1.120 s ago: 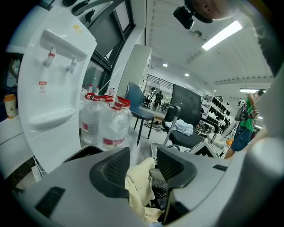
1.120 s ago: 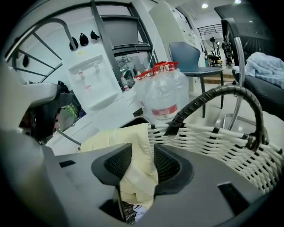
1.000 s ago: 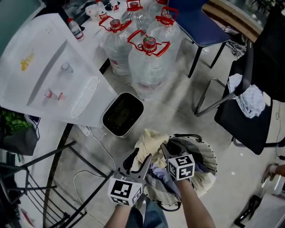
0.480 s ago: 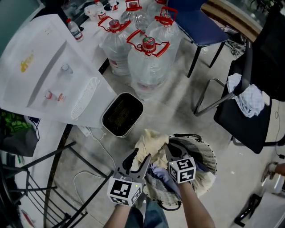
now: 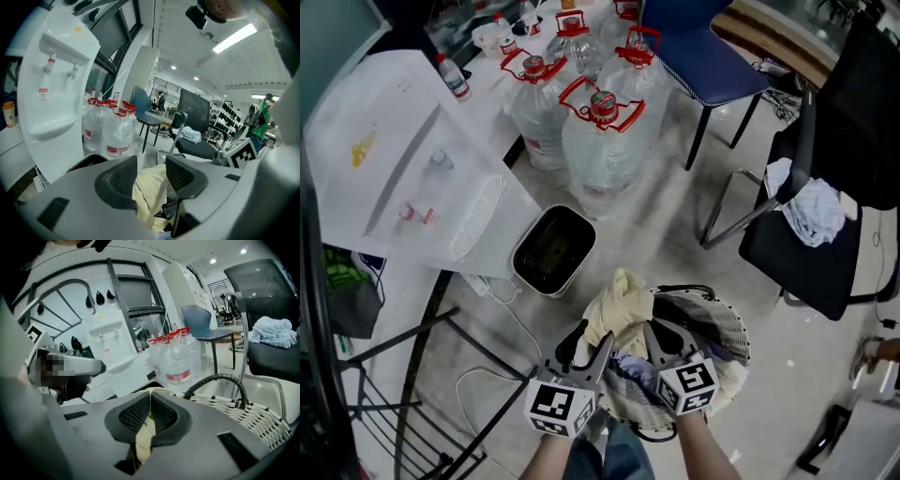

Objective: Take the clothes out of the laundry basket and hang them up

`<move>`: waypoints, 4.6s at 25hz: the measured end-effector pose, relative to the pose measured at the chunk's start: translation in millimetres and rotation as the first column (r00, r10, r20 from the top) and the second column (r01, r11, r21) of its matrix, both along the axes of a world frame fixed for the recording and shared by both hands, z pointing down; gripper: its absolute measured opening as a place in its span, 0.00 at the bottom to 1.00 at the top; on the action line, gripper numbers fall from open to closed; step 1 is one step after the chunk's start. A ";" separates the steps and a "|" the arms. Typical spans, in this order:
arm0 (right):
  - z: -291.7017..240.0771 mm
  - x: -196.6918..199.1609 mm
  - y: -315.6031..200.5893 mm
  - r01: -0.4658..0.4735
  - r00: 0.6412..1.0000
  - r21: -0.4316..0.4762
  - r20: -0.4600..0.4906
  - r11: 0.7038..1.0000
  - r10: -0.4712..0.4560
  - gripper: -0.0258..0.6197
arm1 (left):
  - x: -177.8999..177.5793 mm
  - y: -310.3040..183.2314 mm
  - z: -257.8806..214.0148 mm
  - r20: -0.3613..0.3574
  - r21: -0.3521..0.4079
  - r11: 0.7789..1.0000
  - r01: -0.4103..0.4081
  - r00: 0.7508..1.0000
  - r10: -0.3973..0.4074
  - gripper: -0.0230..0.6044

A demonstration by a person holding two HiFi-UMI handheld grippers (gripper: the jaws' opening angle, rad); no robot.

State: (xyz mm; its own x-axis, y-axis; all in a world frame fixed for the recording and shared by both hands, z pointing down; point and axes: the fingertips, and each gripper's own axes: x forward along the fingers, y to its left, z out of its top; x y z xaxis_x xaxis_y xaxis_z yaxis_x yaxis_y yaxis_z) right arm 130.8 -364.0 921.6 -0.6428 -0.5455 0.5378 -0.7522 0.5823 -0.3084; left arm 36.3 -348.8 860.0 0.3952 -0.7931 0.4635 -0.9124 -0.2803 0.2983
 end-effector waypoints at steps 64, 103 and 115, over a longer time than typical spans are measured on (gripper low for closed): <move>-574.5 95.7 185.3 -0.393 0.908 0.436 0.324 0.810 0.266 0.05 | 127.1 187.0 -212.1 0.055 -0.014 0.907 -0.421 0.905 0.421 0.51; -557.3 172.8 204.0 -0.498 0.866 0.438 0.292 0.748 0.405 0.05 | 121.1 145.8 -315.8 0.035 0.136 0.915 -0.379 0.925 0.378 0.08; -553.5 173.7 195.0 -0.503 0.862 0.454 0.205 0.735 0.464 0.05 | 68.8 171.4 -472.4 0.059 0.300 0.901 -0.313 0.949 0.310 0.08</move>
